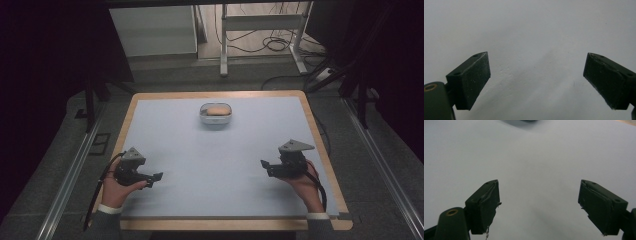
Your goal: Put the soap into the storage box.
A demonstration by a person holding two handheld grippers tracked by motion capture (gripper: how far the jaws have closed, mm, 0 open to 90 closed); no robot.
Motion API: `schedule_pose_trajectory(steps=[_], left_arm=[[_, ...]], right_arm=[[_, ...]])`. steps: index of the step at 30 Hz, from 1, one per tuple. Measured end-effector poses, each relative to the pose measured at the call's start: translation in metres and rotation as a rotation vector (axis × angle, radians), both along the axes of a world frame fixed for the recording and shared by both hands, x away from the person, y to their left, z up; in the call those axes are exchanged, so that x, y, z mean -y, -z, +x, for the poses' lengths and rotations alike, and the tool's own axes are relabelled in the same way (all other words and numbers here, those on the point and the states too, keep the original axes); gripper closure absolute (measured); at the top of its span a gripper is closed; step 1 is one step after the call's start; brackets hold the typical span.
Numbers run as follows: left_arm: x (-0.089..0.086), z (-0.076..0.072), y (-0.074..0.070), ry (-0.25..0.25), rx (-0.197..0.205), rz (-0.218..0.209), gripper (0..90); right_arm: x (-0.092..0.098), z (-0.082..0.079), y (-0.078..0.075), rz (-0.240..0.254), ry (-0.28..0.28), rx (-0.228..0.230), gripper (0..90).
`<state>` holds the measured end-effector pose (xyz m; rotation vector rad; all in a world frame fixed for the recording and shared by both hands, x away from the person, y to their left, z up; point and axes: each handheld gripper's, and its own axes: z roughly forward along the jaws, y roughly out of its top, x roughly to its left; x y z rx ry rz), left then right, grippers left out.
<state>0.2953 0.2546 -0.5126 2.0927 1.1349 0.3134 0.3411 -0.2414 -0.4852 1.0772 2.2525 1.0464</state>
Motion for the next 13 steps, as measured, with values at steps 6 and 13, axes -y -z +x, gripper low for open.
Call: schedule_pose_trajectory(steps=[6, 13], left_arm=[[0.0009, 0.0000, 0.0000, 0.000, 0.001, 0.002, 7.6], [0.0035, 0.0002, 0.0025, -0.003, -0.008, 0.019, 7.6]], right_arm=[[0.0025, -0.0035, -0.0009, 0.008, 0.010, 0.015, 17.7], [0.0012, -0.0023, -0.0018, 0.020, -0.001, 0.033, 16.6]])
